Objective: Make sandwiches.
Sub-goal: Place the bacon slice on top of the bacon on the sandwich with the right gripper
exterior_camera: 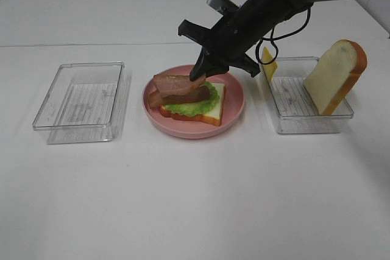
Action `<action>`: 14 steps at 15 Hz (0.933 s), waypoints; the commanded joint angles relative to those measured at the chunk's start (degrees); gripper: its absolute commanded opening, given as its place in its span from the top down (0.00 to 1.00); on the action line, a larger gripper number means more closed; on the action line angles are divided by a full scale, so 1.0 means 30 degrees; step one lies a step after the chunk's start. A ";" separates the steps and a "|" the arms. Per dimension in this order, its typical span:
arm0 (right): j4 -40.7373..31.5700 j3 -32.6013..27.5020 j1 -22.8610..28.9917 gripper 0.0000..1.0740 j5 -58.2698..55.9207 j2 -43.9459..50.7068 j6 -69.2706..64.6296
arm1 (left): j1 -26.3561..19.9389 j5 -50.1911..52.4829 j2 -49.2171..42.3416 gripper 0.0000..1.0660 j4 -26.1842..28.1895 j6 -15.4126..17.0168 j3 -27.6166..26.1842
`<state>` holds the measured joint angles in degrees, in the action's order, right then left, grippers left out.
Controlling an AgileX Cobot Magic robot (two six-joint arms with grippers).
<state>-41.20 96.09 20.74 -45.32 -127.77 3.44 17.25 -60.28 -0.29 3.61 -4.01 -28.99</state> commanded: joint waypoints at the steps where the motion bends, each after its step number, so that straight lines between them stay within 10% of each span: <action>1: 0.2005 0.0134 -0.0057 1.00 -0.0535 0.0057 -0.1318 | 0.0000 0.0229 -0.0401 0.36 -0.0019 0.0153 0.0095; 5: 0.2196 0.0134 -0.0057 0.94 -0.0802 0.0057 -0.1471 | 0.0000 0.0229 -0.0401 0.36 -0.0019 0.0153 0.0095; 11: 0.1967 0.0134 -0.0057 0.32 -0.1318 0.0535 -0.0840 | 0.0000 0.0229 -0.0401 0.36 -0.0019 0.0153 0.0095; 14: 0.2196 0.0630 -0.0057 0.32 -0.2674 0.1623 -0.0668 | 0.0000 0.0229 -0.0401 0.36 -0.0019 0.0153 0.0095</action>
<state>-34.89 97.69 20.74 -52.43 -123.76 0.40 17.25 -60.28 -0.29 3.61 -4.01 -28.99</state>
